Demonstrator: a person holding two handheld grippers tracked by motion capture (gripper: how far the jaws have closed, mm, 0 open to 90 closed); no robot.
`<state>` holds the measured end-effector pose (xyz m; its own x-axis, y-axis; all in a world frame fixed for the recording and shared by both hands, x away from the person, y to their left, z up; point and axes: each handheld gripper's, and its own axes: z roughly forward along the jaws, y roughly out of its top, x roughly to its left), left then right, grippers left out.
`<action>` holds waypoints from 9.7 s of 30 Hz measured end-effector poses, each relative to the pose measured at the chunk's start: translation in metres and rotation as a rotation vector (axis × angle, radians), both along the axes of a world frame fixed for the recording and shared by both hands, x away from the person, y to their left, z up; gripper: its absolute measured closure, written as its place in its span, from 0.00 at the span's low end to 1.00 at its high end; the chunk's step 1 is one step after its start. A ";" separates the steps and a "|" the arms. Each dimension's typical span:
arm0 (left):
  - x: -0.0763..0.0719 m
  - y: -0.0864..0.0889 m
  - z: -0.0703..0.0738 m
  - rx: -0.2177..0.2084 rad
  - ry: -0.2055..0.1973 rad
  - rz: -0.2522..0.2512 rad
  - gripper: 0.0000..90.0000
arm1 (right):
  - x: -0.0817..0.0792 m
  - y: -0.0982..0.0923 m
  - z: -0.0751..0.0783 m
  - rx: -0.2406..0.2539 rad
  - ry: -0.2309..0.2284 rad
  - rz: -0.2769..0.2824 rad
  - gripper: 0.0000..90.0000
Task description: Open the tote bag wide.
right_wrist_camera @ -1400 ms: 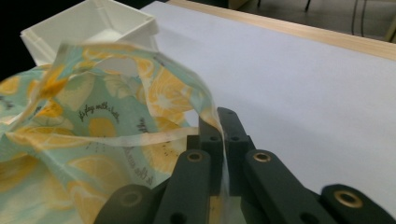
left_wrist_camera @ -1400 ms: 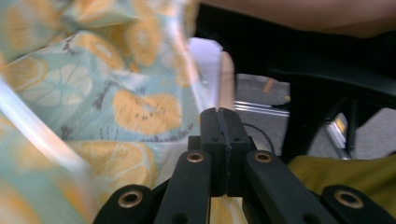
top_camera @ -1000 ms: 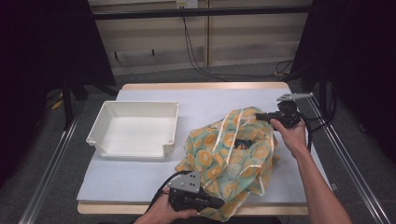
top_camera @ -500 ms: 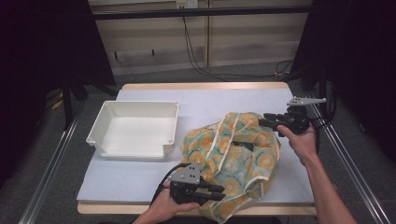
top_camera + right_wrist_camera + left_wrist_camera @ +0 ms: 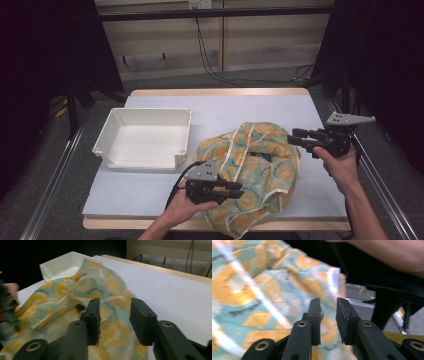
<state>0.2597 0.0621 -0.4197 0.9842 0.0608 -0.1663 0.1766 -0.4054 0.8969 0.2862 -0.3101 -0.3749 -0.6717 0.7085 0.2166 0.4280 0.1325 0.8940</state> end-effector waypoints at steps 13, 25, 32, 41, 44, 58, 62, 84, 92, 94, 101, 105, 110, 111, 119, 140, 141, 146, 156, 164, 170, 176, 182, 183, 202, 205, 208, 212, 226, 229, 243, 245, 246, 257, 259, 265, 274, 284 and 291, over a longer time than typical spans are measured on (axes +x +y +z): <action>0.025 -0.001 -0.007 0.045 -0.010 0.088 0.77 | -0.015 0.051 -0.007 -0.089 0.007 0.149 0.70; 0.028 -0.006 0.008 0.005 0.011 0.078 0.77 | 0.017 0.074 -0.015 -0.140 0.026 0.155 0.63; 0.039 -0.037 0.019 0.027 -0.017 0.049 0.73 | 0.017 0.067 -0.012 -0.138 0.008 0.122 0.59; 0.064 -0.049 0.012 0.071 -0.005 0.107 0.60 | 0.027 0.066 -0.022 -0.167 0.068 0.119 0.59; 0.067 -0.057 0.011 0.098 -0.029 0.075 0.55 | 0.032 0.066 -0.025 -0.165 0.076 0.107 0.64; 0.080 -0.067 -0.004 0.181 -0.050 0.092 0.50 | 0.039 0.070 -0.032 -0.183 0.095 0.091 0.73; 0.078 -0.071 -0.007 0.214 -0.065 0.084 0.55 | 0.040 0.070 -0.034 -0.194 0.100 0.095 0.74; 0.042 -0.065 0.006 0.149 -0.031 -0.023 0.99 | 0.061 0.067 -0.039 -0.117 0.129 0.089 1.00; 0.023 -0.059 0.012 0.131 -0.040 -0.062 0.99 | 0.075 0.066 -0.039 -0.093 0.132 0.050 1.00; 0.018 -0.057 0.012 0.131 -0.040 -0.075 1.00 | 0.078 0.064 -0.040 -0.088 0.142 0.039 1.00; -0.002 -0.056 0.014 0.119 -0.031 -0.125 1.00 | 0.088 0.061 -0.038 -0.088 0.142 0.006 1.00; -0.014 -0.053 0.012 0.116 -0.031 -0.151 1.00 | 0.094 0.061 -0.036 -0.099 0.143 -0.008 1.00; -0.026 -0.049 0.009 0.115 -0.030 -0.181 1.00 | 0.102 0.064 -0.039 -0.142 0.153 -0.007 1.00; -0.026 -0.049 0.009 0.115 -0.030 -0.181 1.00 | 0.104 0.065 -0.039 -0.148 0.155 -0.010 1.00; -0.043 -0.042 0.002 0.144 -0.044 -0.205 1.00 | 0.119 0.063 -0.037 -0.157 0.155 -0.053 1.00; -0.031 -0.031 -0.007 0.100 -0.028 -0.108 0.78 | 0.103 0.064 -0.039 -0.122 0.139 -0.018 0.75; -0.030 -0.031 -0.006 0.090 -0.026 -0.104 0.77 | 0.099 0.063 -0.038 -0.116 0.137 -0.024 0.72; -0.029 -0.028 0.000 0.074 -0.031 -0.076 0.69 | 0.083 0.056 -0.033 -0.108 0.123 -0.023 0.60; -0.028 -0.023 0.001 0.075 -0.029 -0.029 0.51 | 0.044 0.051 -0.020 -0.086 0.070 -0.013 0.53; -0.032 -0.012 -0.004 0.062 -0.025 0.027 0.52 | 0.014 0.060 -0.015 -0.076 0.054 0.011 0.47; -0.031 -0.010 0.004 0.014 -0.007 0.023 0.56 | -0.004 0.069 -0.011 -0.072 0.038 0.054 0.46; -0.027 -0.009 0.012 -0.010 -0.018 0.035 0.50 | -0.021 0.080 -0.010 -0.074 0.026 0.108 0.57; -0.015 -0.004 0.018 -0.039 -0.039 0.071 0.62 | -0.026 0.090 -0.020 -0.101 0.037 0.122 0.56; -0.012 -0.003 0.018 -0.046 -0.042 0.084 0.63 | -0.027 0.094 -0.024 -0.124 0.040 0.116 0.55; 0.034 -0.021 -0.014 0.073 -0.031 0.229 0.51 | -0.020 0.101 -0.052 -0.197 0.079 0.075 0.41; 0.037 -0.021 -0.015 0.080 -0.021 0.228 0.57 | -0.020 0.101 -0.055 -0.197 0.083 0.069 0.44; 0.039 -0.018 -0.017 0.089 -0.031 0.251 0.84 | -0.021 0.100 -0.058 -0.187 0.066 0.045 0.56; 0.041 -0.009 -0.018 0.076 0.001 0.235 0.97 | -0.023 0.095 -0.059 -0.161 0.062 0.038 0.82; 0.042 0.036 -0.014 0.030 0.049 0.295 0.99 | -0.046 0.060 -0.059 -0.088 0.030 -0.028 0.99; 0.039 0.045 -0.016 0.037 0.047 0.308 0.99 | -0.053 0.049 -0.062 -0.075 0.032 -0.057 0.99; 0.036 0.073 -0.019 0.029 0.075 0.325 1.00 | -0.073 0.016 -0.074 -0.087 0.082 -0.137 1.00; 0.035 0.077 -0.020 0.034 0.073 0.340 1.00 | -0.075 0.013 -0.075 -0.102 0.090 -0.150 1.00; 0.035 0.079 -0.021 0.035 0.077 0.338 1.00 | -0.076 0.012 -0.076 -0.107 0.092 -0.151 1.00; 0.036 0.087 -0.021 0.051 0.070 0.371 1.00 | -0.077 0.003 -0.088 -0.159 0.122 -0.185 1.00; 0.035 0.086 -0.023 0.049 0.075 0.367 1.00 | -0.077 0.003 -0.088 -0.151 0.116 -0.176 1.00; 0.031 0.081 -0.021 0.030 0.075 0.339 0.88 | -0.079 0.006 -0.082 -0.119 0.089 -0.159 0.87; 0.018 0.086 -0.004 0.008 0.048 0.347 0.67 | -0.082 0.012 -0.071 -0.091 0.059 -0.137 0.70; -0.004 0.080 0.025 -0.045 -0.023 0.316 0.56 | -0.088 0.019 -0.057 -0.064 0.036 -0.118 0.55; -0.013 0.048 0.039 -0.066 -0.044 0.198 0.59 | -0.086 0.022 -0.042 -0.050 -0.002 -0.094 0.60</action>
<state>0.2469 0.1104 -0.3812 0.9605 0.2444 -0.1333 0.2069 -0.3064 0.9291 0.2003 -0.2880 -0.4174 -0.6018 0.7785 0.1782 0.4390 0.1361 0.8881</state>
